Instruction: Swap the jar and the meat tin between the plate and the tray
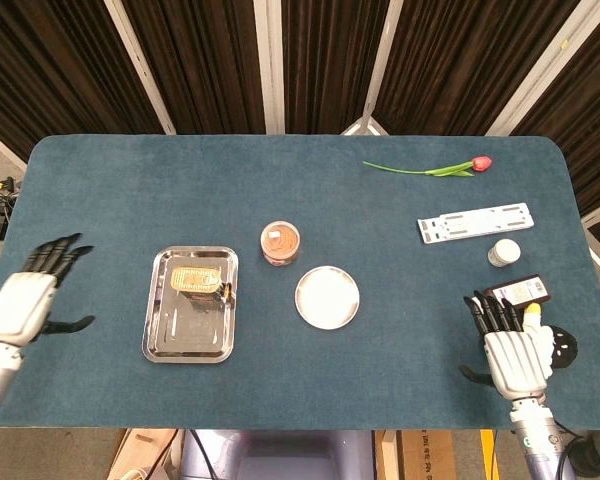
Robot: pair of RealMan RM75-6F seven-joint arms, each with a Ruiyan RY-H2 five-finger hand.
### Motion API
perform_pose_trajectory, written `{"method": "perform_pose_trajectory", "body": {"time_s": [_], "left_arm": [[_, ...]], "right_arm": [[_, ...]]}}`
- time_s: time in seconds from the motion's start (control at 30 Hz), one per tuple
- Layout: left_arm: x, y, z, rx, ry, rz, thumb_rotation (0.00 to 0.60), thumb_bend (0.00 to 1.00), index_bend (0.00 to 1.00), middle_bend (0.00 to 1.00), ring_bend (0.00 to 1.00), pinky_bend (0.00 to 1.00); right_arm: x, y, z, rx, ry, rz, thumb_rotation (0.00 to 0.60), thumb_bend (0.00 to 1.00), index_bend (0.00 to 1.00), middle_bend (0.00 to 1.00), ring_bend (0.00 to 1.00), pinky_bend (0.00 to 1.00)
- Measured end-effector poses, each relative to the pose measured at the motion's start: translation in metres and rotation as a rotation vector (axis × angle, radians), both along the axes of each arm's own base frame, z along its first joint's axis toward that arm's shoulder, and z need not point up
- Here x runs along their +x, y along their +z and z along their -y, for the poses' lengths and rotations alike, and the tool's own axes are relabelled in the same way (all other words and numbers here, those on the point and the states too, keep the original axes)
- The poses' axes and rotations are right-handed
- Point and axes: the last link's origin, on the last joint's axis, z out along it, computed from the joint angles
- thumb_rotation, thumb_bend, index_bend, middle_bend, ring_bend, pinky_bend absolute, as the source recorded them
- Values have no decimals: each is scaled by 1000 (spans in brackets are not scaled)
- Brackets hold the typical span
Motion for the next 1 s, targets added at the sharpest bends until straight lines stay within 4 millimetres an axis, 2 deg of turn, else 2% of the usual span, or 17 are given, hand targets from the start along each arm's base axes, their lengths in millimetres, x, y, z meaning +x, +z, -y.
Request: {"method": "perform_pose_trajectory", "body": {"time_s": [0.13,0.27,0.53,0.73,0.9,1.0], "left_arm": [[14,-22,-24,-98,31,19,600,56,128,0,0,0],[22,-53,-43,-159,37,30,600,57,127,4,0,0],[38,-106,-64,-207,1,33,600,81,146,52,2,26],[45,-131,-72,-193,-15,17,600,253,220,123,71,110],[51,-148,-77,-179,-24,21,600,429,330,270,212,239],[54,-151,-78,-160,-44,27,600,487,376,331,263,287]], "right_arm": [[-1,3,0,-19,-2,7,600,19,0,0,0,0],[-1,3,-1,-26,-7,17,600,18,0,0,0,0],[-2,0,0,-19,-15,17,600,19,0,0,0,0],[-3,1,1,-17,-16,30,600,19,0,0,0,0],[-4,1,1,-19,-19,33,600,19,0,0,0,0],[-4,2,1,-20,-18,38,600,19,0,0,0,0]]}}
